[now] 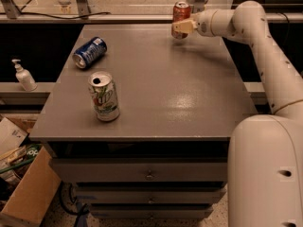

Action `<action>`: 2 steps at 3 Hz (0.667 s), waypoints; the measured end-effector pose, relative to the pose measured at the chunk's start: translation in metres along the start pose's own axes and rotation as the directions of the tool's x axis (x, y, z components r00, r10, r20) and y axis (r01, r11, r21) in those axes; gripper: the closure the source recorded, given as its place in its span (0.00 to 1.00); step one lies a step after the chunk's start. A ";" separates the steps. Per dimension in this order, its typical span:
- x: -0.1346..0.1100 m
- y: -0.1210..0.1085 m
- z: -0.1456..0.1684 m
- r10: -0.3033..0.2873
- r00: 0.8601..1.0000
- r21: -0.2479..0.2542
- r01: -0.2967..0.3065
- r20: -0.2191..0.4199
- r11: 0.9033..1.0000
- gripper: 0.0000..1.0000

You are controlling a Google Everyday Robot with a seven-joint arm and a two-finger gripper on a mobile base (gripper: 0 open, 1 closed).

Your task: Knock coke can over

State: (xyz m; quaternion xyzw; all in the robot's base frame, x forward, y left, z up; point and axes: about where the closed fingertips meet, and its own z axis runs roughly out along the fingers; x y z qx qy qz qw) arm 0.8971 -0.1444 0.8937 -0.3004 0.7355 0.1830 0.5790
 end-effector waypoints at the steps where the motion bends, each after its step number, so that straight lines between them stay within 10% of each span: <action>1: -0.013 0.015 -0.036 -0.019 1.000 -0.082 0.019 -0.001 0.996 1.00; 2: -0.022 0.036 -0.070 -0.053 0.998 -0.180 0.048 -0.025 0.982 1.00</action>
Offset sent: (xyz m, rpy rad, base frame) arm -0.1193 -0.0282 0.0633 -0.0701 0.0665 0.3128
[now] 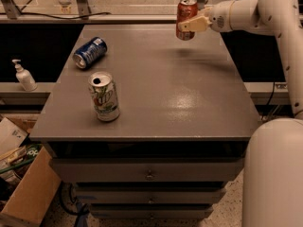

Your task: Knock coke can over

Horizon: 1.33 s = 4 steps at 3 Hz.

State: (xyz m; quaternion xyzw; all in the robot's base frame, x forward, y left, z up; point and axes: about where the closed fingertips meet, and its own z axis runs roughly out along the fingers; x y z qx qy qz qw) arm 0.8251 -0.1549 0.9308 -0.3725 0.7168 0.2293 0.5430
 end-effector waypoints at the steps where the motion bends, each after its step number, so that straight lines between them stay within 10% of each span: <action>1: -0.008 0.036 -0.019 -0.064 0.997 -0.125 0.058 -0.044 0.990 1.00; 2: -0.002 0.071 -0.028 -0.182 0.976 -0.255 0.148 -0.115 0.956 1.00; 4: 0.002 0.091 -0.041 -0.436 0.862 -0.346 0.338 -0.258 0.875 1.00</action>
Offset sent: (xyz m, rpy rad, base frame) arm -0.1113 0.0203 0.0067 -0.3313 0.0382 0.4441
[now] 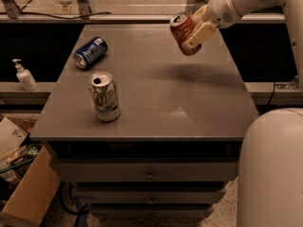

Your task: Knock coke can over

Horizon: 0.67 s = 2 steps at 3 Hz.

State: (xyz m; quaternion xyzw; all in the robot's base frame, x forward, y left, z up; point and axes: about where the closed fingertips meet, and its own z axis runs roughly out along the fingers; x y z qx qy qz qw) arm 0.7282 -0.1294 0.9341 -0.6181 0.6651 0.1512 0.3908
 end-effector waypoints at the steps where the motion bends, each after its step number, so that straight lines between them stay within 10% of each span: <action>1: 0.016 -0.006 0.002 -0.103 0.987 0.004 0.104 -0.126 0.995 1.00; 2: 0.038 -0.009 0.014 -0.204 0.950 -0.028 0.203 -0.238 0.979 1.00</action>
Offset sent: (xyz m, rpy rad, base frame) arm 0.0170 -0.0335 -0.0573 -0.4789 -0.1483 0.1206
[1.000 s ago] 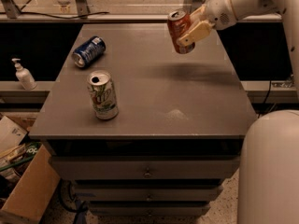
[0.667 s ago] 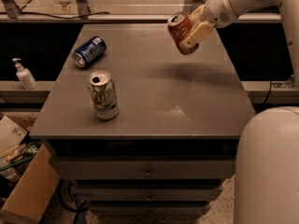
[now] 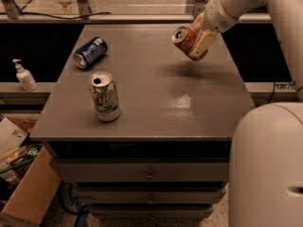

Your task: Knock coke can over

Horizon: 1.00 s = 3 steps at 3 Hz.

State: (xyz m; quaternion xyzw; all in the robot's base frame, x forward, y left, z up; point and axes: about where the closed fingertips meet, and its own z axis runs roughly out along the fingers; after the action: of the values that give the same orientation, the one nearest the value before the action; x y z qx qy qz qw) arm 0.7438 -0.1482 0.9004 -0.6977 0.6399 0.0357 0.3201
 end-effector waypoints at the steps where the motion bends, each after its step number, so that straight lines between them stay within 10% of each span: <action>1: 0.015 0.008 0.017 -0.100 0.992 -0.040 0.097 -0.079 0.994 1.00; 3: 0.016 0.020 0.029 -0.214 0.974 -0.088 0.208 -0.076 0.974 0.57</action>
Offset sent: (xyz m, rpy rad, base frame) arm -0.0105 -0.0088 -0.0466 -0.2455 -0.0477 0.1933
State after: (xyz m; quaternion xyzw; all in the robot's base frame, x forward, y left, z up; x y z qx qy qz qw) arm 0.7392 -0.1474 0.8620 -0.7748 0.5731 -0.0028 0.2668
